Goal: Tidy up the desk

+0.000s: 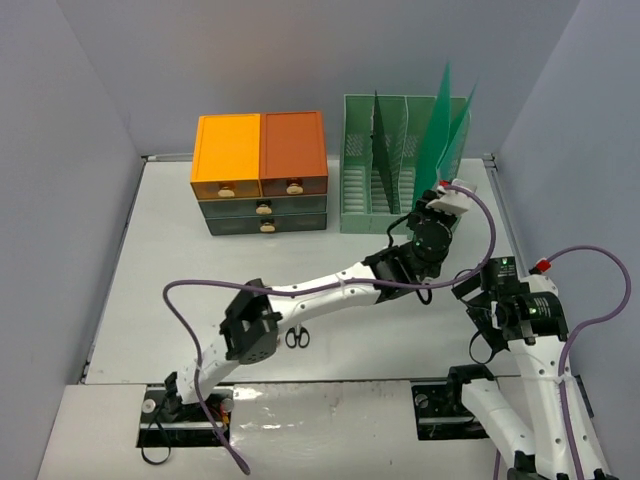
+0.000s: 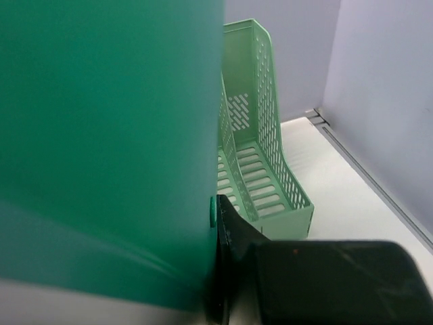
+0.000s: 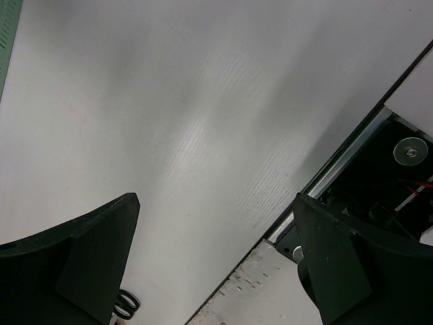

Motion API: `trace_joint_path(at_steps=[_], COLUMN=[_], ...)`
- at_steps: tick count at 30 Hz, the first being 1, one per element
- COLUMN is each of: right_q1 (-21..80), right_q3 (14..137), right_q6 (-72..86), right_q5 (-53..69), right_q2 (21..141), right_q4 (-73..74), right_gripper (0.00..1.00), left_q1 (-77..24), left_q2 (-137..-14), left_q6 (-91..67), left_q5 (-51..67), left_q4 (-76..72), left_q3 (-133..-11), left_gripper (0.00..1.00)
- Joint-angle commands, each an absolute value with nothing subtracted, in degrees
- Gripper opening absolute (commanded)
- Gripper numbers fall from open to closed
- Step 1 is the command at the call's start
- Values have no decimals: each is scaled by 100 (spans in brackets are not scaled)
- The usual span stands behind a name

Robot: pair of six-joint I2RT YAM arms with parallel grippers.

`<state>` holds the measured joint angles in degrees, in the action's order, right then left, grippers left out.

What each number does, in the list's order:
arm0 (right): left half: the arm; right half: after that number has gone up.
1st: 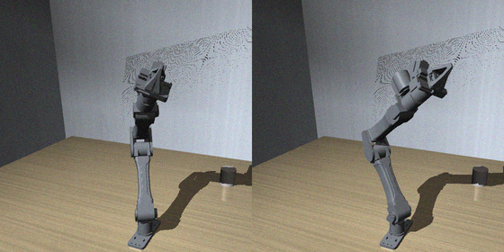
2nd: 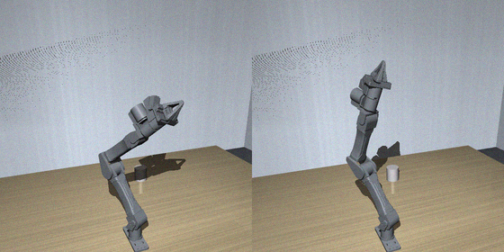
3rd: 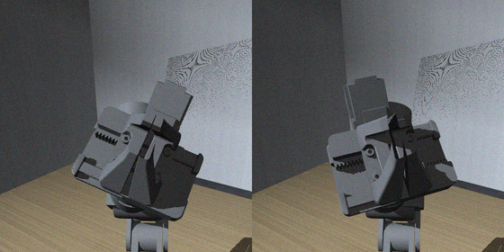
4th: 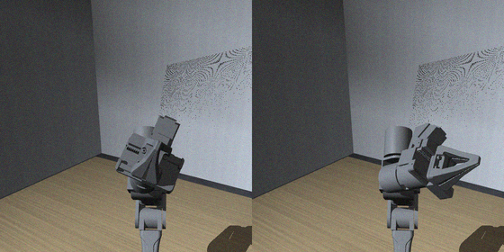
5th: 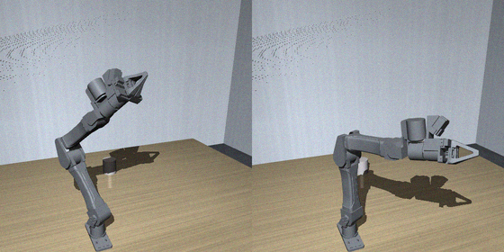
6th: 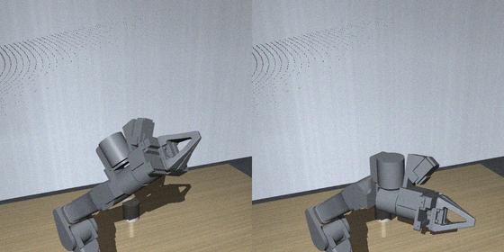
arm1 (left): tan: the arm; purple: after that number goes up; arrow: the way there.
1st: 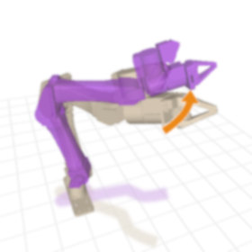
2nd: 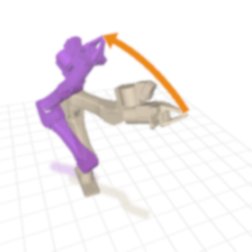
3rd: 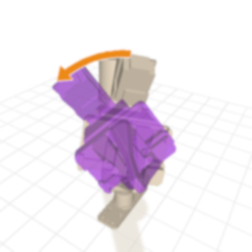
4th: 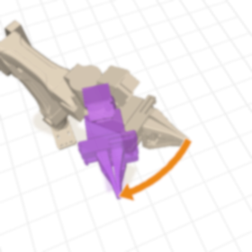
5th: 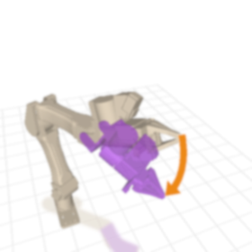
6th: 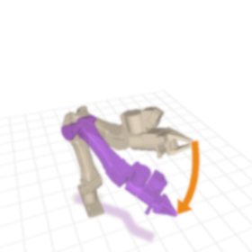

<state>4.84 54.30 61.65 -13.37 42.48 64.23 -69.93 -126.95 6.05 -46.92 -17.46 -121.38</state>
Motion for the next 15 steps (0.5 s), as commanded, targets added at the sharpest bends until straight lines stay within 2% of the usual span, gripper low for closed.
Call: trace_joint_path(at_steps=[1, 8, 15], right_q1=[465, 466, 466], right_q3=[5625, 5574, 5669], right_q6=[6014, 5764, 5279], right_q5=[-1270, -1011, -1019], right_q2=[4161, 4157, 4448], right_q4=[6793, 6747, 6661], right_gripper=[94, 94, 94], left_q1=[-6990, -6644, -6297], left_q2=[-13165, -14071, -14327], left_q6=[1226, 1352, 1256], left_q5=[-5556, -5469, -4959], left_q4=[-2763, -2814, -3127], left_q3=[-13469, -14589, -14770], left_gripper=[0, 0, 0])
